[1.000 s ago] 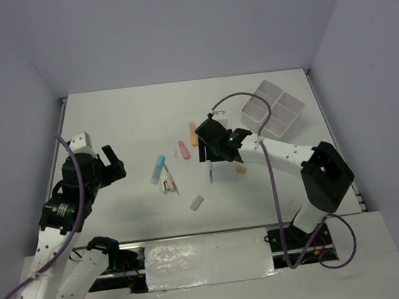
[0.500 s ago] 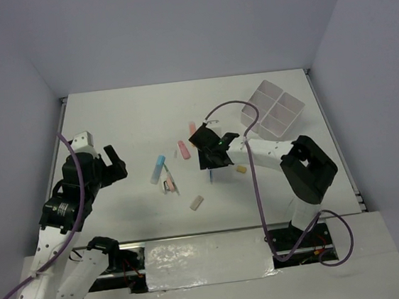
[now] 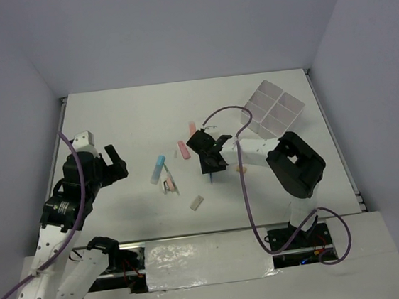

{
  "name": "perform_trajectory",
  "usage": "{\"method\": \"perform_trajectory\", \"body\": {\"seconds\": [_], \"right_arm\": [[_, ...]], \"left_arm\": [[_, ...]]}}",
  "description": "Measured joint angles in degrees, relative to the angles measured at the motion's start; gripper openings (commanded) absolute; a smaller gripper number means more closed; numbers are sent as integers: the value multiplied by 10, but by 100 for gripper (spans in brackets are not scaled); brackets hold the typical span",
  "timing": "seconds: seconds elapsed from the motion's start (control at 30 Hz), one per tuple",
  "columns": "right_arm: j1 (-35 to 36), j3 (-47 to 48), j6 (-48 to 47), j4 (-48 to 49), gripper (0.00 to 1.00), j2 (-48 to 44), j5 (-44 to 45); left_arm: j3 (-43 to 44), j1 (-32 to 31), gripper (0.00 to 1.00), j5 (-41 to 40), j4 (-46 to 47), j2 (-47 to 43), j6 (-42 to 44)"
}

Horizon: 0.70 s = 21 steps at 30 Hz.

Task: Sort the stationery into containers
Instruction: Pick up the pen from the center of the board.

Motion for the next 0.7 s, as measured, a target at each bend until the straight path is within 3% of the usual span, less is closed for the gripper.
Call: {"method": "perform_trajectory", "body": {"seconds": [0.7], "right_arm": [[-37, 2, -16, 9, 37, 8, -6]], "left_arm": [[0, 0, 99, 6, 1, 9, 1]]}}
